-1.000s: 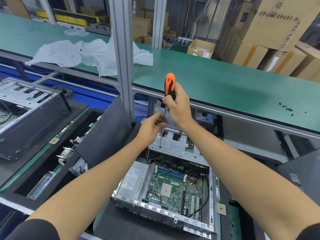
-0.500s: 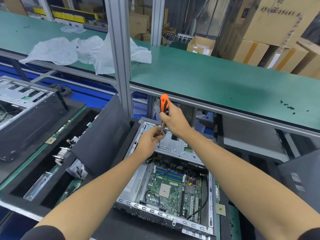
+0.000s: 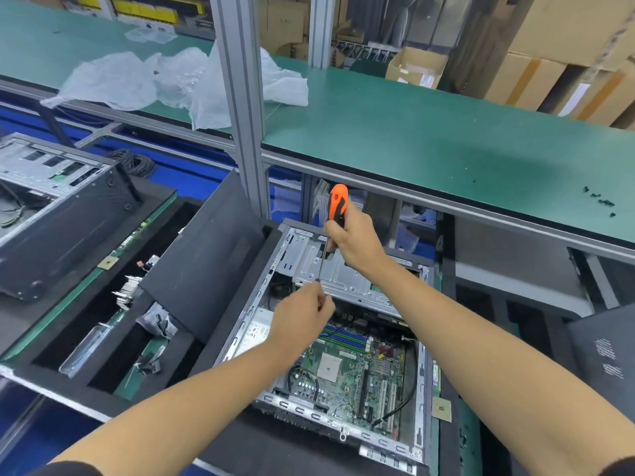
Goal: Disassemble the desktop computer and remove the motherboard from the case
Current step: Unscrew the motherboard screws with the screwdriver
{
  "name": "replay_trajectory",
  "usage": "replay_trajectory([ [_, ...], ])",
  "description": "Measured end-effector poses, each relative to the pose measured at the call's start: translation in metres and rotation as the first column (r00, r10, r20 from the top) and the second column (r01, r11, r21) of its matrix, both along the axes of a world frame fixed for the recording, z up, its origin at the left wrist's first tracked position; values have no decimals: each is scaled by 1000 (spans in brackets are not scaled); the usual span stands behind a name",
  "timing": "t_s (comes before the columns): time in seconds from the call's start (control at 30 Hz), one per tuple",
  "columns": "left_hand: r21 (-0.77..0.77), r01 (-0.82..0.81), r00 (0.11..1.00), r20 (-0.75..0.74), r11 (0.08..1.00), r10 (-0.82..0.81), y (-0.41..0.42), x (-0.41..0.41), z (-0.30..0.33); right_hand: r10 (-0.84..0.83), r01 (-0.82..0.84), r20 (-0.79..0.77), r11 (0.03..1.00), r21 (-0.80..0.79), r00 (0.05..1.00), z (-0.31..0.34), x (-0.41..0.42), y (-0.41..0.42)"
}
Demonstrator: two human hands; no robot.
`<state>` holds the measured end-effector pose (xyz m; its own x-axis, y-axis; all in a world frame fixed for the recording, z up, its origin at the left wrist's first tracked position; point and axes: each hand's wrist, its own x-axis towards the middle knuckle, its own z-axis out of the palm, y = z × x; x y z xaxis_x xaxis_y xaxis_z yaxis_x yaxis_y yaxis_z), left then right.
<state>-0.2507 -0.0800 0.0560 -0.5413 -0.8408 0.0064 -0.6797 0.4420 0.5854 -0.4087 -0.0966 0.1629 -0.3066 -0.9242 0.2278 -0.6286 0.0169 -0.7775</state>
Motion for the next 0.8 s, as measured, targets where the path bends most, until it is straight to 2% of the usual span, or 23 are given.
replay_trajectory([
  [0.1,221,12,1000,8,975,-14,23,-8,-15,30,-31,-32,999,-23,999,-4,1,1],
  [0.2,353,-146,989,33,924,144,26,-27,-28,35,-36,-25,999,-41,999,-7,1,1],
  [0.27,456,-266,959,39,849,280,21,-32,-34,30,-31,-22,999,-45,999,-8,0,1],
  [0.37,582,-335,924,49,741,379,11,-32,-50,58,-60,-40,997,-48,998,-10,-2,1],
  [0.53,545,-351,926,85,761,367,9,-38,-73,91,-93,-73,995,-25,993,-15,-2,4],
  [0.67,619,-332,922,54,712,383,2,-39,-77,110,-112,-35,992,-64,993,-19,1,5],
  [0.8,622,-311,933,58,718,354,0,-39,-76,117,-117,3,991,-64,993,-23,1,7],
])
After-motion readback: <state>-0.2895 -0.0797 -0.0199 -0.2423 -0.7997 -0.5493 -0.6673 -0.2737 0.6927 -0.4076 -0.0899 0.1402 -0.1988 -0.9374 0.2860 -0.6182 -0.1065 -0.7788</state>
